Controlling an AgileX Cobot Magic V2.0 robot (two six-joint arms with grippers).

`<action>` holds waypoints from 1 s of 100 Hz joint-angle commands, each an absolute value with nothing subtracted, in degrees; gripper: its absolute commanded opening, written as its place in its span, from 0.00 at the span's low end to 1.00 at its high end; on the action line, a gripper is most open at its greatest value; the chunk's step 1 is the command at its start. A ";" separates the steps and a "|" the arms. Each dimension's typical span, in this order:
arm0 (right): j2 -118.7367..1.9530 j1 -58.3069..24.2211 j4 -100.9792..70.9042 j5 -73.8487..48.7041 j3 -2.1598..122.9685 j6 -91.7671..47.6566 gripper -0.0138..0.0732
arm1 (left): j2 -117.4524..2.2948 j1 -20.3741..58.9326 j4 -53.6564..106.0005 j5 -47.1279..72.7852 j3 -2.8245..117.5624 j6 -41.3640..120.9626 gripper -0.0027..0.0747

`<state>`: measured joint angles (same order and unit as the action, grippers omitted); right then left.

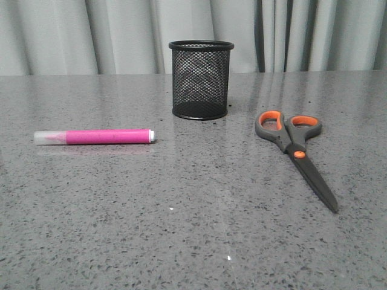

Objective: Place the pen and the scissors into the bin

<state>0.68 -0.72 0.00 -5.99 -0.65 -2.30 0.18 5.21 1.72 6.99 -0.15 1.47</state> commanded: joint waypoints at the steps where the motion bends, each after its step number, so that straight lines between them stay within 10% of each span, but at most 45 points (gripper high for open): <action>1: 1.73 -0.74 0.41 -1.33 -1.43 -2.88 0.07 | 2.03 4.99 2.25 2.63 -2.70 0.89 0.01; 100: 1.73 -0.74 0.00 0.75 -1.43 -2.88 0.07 | 2.03 4.99 2.42 1.50 -2.70 0.89 0.01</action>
<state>0.68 -0.72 0.00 -5.33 -0.65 -2.30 0.18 5.21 1.76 6.99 -0.15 1.47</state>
